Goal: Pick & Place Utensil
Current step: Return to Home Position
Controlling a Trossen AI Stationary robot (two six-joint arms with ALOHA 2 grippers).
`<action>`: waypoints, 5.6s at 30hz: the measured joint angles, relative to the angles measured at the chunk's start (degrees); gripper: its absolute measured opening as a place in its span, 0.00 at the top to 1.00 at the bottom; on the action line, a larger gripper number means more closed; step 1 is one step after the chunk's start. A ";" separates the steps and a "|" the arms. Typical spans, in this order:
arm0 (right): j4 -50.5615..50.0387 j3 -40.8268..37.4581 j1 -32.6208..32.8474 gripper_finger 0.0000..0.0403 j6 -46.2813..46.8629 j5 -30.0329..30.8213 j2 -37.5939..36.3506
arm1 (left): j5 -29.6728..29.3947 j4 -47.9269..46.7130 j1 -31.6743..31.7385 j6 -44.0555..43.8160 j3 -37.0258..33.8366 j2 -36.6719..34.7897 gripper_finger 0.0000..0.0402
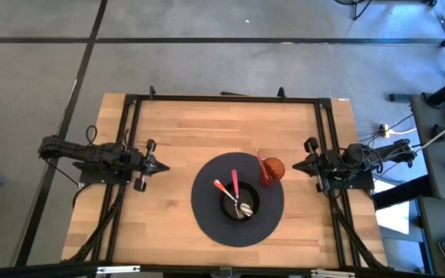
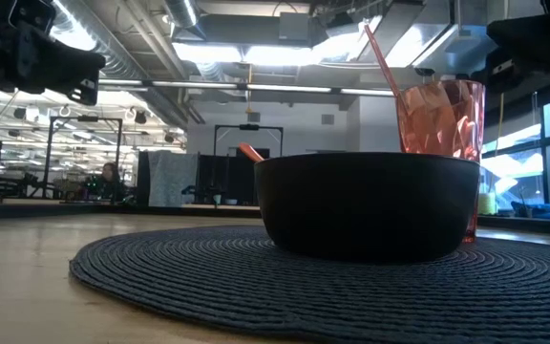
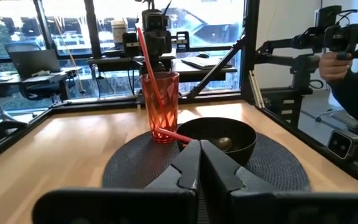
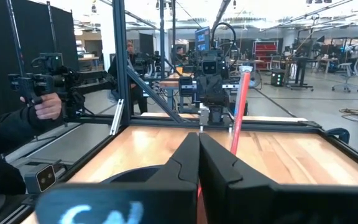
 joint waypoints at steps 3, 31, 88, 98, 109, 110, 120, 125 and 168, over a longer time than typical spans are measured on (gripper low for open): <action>0.00 0.00 0.00 0.99 0.04 -0.01 0.00 | 0.00 0.00 0.00 -0.76 0.00 0.00 1.00; 2.02 -0.02 0.00 1.00 -1.16 5.02 0.00 | 0.25 0.52 9.63 1.75 1.41 5.03 1.00; 9.03 -4.17 0.02 0.97 -4.22 1.45 0.11 | -0.15 -7.19 7.72 -4.18 2.67 -1.01 0.98; 9.03 -4.17 0.02 0.97 -4.20 1.45 0.11 | -0.15 -7.19 7.72 -4.18 2.67 -1.01 0.98; 9.03 -4.17 0.02 0.97 -4.20 1.45 0.11 | -0.15 -7.18 7.70 -4.18 2.67 -1.01 0.99; 9.03 -4.17 0.02 0.97 -4.20 1.45 0.11 | -0.15 -7.17 7.71 -4.18 2.67 -1.01 0.99; 9.03 -4.15 0.02 0.97 -4.20 1.45 0.11 | -0.15 -7.18 7.71 -4.16 2.67 -1.01 0.98; 9.03 -4.15 0.01 0.97 -4.20 1.45 0.11 | -0.15 -7.17 7.72 -4.16 2.67 -1.01 0.99; 9.03 -4.11 0.02 0.97 -4.20 1.45 0.11 | -0.15 -7.17 7.69 -4.17 2.67 -1.01 0.98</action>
